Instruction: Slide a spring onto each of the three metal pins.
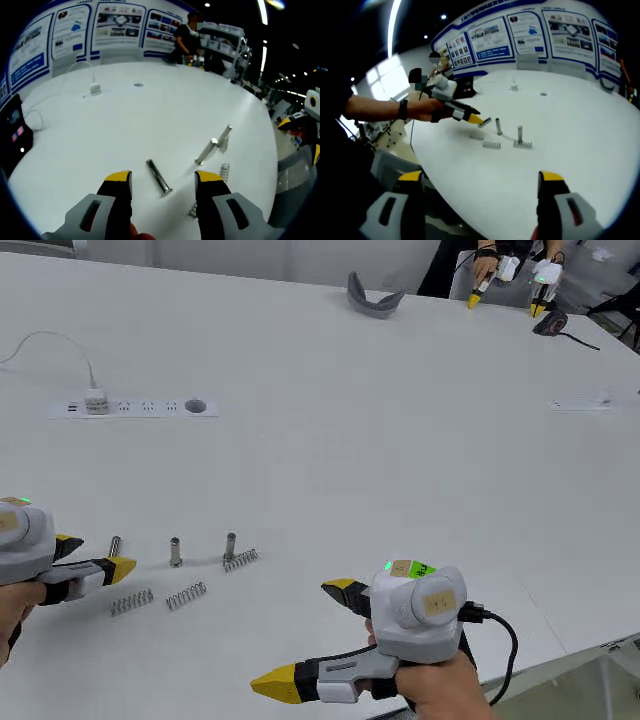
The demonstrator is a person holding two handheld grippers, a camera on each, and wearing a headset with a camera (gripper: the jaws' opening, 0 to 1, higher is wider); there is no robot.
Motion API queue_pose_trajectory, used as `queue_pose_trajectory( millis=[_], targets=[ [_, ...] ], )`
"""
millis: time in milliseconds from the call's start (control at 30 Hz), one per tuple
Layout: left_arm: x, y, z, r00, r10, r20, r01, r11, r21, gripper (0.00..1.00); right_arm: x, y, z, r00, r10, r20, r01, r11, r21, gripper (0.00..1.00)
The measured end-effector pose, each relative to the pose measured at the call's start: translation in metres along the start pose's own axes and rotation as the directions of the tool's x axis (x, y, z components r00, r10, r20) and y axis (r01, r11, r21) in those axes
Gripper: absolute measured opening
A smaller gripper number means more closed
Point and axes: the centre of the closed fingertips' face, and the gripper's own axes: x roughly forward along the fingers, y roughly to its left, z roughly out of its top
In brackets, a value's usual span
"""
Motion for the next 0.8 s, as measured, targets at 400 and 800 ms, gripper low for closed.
queue_pose_trajectory(
  millis=[400, 800],
  targets=[
    [0.022, 0.008, -0.003, 0.9996, 0.018, -0.022, -0.019, 1.0, -0.017, 0.4, -0.009, -0.005, -0.009, 0.9996, -0.025, -0.012, 0.025, 0.999, 0.02, 0.95],
    [0.029, 0.01, -0.006, 0.9982, 0.053, -0.027, -0.051, 0.996, 0.069, 0.23, -0.007, -0.005, -0.008, 0.9997, -0.025, -0.008, 0.025, 0.999, 0.025, 0.95]
  ],
)
